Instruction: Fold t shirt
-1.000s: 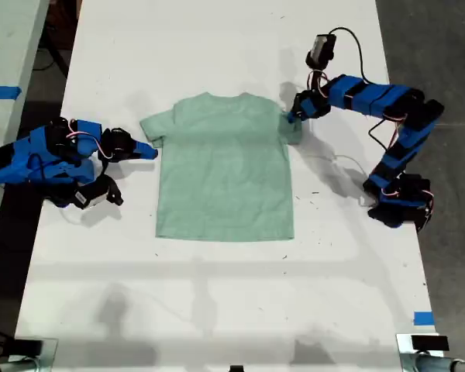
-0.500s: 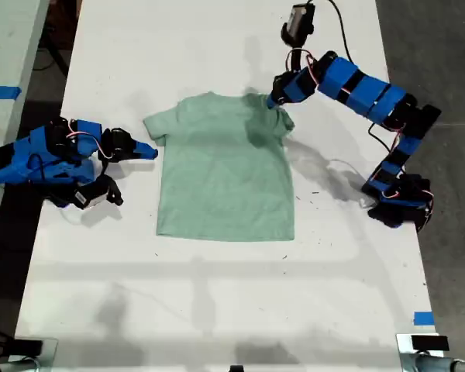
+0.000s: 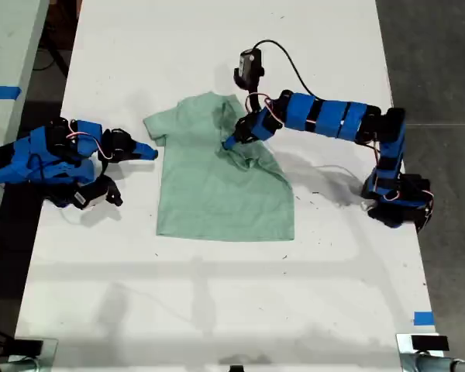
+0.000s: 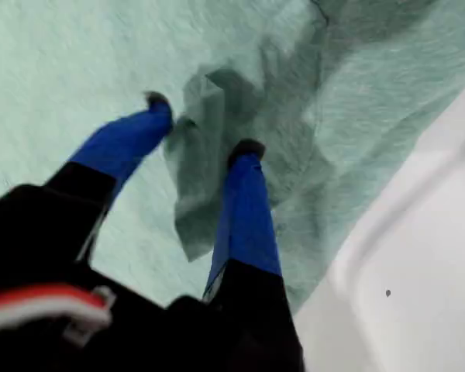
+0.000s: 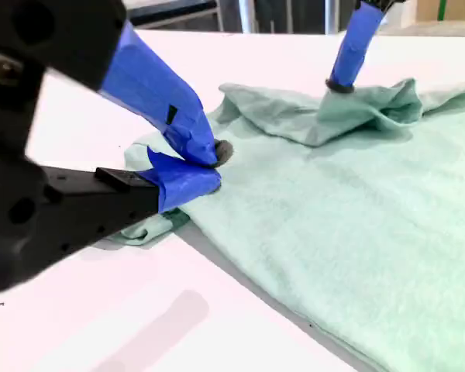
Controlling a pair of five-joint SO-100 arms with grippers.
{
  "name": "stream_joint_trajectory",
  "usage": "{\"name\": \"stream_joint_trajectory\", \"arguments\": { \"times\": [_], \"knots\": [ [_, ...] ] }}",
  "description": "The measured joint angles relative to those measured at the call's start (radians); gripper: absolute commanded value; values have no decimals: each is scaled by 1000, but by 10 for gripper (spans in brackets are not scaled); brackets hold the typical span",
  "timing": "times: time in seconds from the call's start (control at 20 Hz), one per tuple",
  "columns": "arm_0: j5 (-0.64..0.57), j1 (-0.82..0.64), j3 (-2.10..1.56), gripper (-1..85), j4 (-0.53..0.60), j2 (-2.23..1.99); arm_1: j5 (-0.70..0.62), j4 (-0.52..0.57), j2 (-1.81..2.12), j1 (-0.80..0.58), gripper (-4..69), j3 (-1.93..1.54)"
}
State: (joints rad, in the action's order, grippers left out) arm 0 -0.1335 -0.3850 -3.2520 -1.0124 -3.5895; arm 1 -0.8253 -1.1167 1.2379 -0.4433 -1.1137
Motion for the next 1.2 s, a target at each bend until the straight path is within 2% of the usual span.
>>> {"name": "stream_joint_trajectory", "arguments": {
  "times": [0.25, 0.3, 0.35, 0.45, 0.55, 0.75, 0.95, 1.1, 1.2],
  "knots": [
    [0, 0, 0, -3, 0, 0, -9, -156, 291, -57, 231, -97],
    [0, 0, 0, -3, 0, 0, -9, -189, 387, -86, 54, -160],
    [0, 0, 0, -3, 0, 0, -8, -207, 491, -104, 7, -252],
    [0, 0, 0, -3, 0, 0, 14, -209, 726, -104, 7, -485],
    [0, -3, 0, -3, 0, 0, 72, -153, 988, -61, 7, -785],
    [-11, -49, 0, -3, 49, 0, 164, 146, 1359, 127, 6, -1430],
    [-123, -118, 0, -3, 84, 0, 150, 405, 1401, 147, 6, -1755],
    [-124, -120, 0, -3, 84, 0, 150, 416, 1565, 132, 7, -1873],
    [-126, -130, 0, -3, 81, 0, 166, 347, 1766, 112, 13, -1921]
  ]
}}
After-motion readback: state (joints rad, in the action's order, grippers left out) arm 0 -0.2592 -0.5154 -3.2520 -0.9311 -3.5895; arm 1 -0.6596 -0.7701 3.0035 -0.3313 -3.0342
